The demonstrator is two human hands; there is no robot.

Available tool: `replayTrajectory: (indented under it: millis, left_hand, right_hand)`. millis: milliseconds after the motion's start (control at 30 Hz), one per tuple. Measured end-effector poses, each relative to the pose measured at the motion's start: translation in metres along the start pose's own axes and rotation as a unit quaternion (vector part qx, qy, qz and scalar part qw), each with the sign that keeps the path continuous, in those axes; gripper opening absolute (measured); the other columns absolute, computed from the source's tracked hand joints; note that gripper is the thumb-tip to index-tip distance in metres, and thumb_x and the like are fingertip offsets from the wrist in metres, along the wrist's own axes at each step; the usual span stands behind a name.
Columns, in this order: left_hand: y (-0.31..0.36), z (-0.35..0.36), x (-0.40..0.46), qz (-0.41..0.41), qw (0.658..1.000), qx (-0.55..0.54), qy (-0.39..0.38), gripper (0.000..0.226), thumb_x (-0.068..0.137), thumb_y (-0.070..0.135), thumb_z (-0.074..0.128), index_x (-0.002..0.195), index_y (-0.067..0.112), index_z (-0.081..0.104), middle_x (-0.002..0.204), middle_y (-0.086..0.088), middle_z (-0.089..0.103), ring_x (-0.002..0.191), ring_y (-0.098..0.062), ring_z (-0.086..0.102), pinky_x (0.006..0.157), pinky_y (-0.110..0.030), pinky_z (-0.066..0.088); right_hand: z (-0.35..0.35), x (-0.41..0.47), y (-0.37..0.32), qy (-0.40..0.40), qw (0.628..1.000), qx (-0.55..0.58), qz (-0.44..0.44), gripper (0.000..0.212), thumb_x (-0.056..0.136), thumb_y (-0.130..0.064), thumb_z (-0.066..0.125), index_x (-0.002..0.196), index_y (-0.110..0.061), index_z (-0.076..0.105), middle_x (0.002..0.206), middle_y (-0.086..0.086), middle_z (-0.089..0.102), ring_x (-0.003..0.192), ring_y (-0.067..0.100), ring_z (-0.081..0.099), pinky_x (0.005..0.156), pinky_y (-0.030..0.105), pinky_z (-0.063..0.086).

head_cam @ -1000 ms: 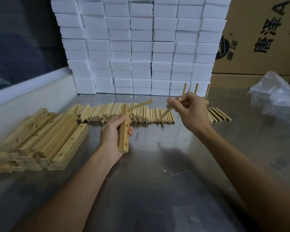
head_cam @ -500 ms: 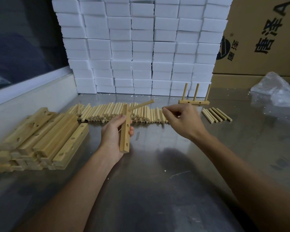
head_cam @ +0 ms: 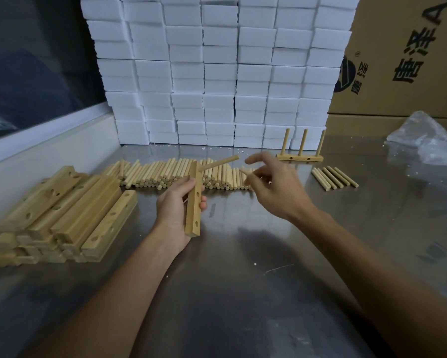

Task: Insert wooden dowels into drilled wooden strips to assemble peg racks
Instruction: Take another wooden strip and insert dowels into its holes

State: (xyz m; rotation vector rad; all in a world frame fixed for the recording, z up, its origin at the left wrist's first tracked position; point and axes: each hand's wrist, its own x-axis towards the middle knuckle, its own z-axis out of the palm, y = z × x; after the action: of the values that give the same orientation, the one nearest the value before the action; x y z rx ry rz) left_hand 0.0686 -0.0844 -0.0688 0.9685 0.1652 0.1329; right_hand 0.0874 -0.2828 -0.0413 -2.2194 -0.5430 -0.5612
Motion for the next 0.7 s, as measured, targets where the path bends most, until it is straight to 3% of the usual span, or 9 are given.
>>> replayTrajectory:
  millis: [100,233,333,433,600,667,700]
  left_hand:
    - [0.0,0.0001,0.0001,-0.001,1.0,-0.002,-0.001,0.03,0.094,0.01,0.059,0.122,-0.002,0.062,0.084,-0.013,0.063,0.055,-0.017,0.055,0.044,-0.022,0.047]
    - [0.0002,-0.0009,0.0003,-0.006,1.0,-0.004,-0.002,0.031,0.094,0.011,0.06,0.122,-0.001,0.062,0.082,-0.012,0.063,0.055,-0.017,0.056,0.043,-0.022,0.047]
    - [0.0003,-0.0013,0.0006,-0.006,1.0,-0.007,-0.003,0.028,0.094,0.011,0.059,0.12,-0.001,0.063,0.081,-0.011,0.063,0.055,-0.017,0.056,0.043,-0.022,0.047]
    - [0.0003,-0.0008,0.0006,-0.006,1.0,-0.01,-0.004,0.026,0.094,0.01,0.059,0.118,0.0,0.064,0.081,-0.012,0.063,0.055,-0.017,0.056,0.044,-0.022,0.048]
    - [0.0002,-0.0008,0.0005,-0.005,1.0,-0.009,-0.004,0.022,0.095,0.01,0.059,0.114,0.001,0.064,0.081,-0.012,0.062,0.054,-0.017,0.056,0.044,-0.022,0.047]
    - [-0.0001,-0.0003,0.0003,-0.002,1.0,-0.007,-0.002,0.021,0.094,0.01,0.059,0.113,0.001,0.064,0.08,-0.012,0.062,0.053,-0.017,0.055,0.044,-0.022,0.047]
    - [-0.0001,-0.0001,0.0002,-0.001,1.0,-0.007,-0.002,0.021,0.094,0.01,0.059,0.113,0.001,0.065,0.08,-0.012,0.062,0.053,-0.017,0.055,0.044,-0.022,0.047]
  right_hand:
    - [0.0003,0.0005,0.0,0.01,1.0,0.021,0.017,0.016,0.096,-0.015,0.06,0.109,-0.024,0.063,0.096,-0.011,0.068,0.073,0.007,0.066,0.064,0.022,0.056]
    - [0.0034,0.0023,0.0025,-0.039,0.997,0.041,0.059,0.051,0.092,-0.008,0.063,0.14,-0.02,0.051,0.121,-0.009,0.059,0.084,0.007,0.066,0.064,0.011,0.054]
    - [0.0049,0.0017,0.0034,-0.057,0.995,0.046,0.071,0.066,0.09,-0.004,0.065,0.149,-0.018,0.039,0.123,-0.003,0.058,0.084,0.012,0.066,0.069,0.015,0.056]
    - [0.0053,0.0013,0.0036,-0.082,0.993,0.041,0.076,0.085,0.083,-0.003,0.073,0.154,-0.018,0.028,0.135,-0.003,0.046,0.09,0.005,0.065,0.078,0.014,0.052]
    - [0.0085,0.0001,0.0009,-0.087,0.993,0.026,0.078,0.079,0.083,-0.017,0.078,0.15,-0.016,0.037,0.137,-0.001,0.05,0.096,0.006,0.064,0.078,0.01,0.048]
    - [0.0077,-0.0011,-0.0021,-0.077,0.994,0.019,0.071,0.067,0.082,-0.036,0.077,0.14,-0.015,0.052,0.118,-0.005,0.061,0.089,0.004,0.064,0.071,0.012,0.051]
    - [0.0071,-0.0023,-0.0033,-0.064,0.997,-0.009,0.049,0.051,0.085,-0.043,0.072,0.127,-0.015,0.062,0.105,-0.004,0.064,0.082,0.004,0.063,0.068,0.015,0.05]
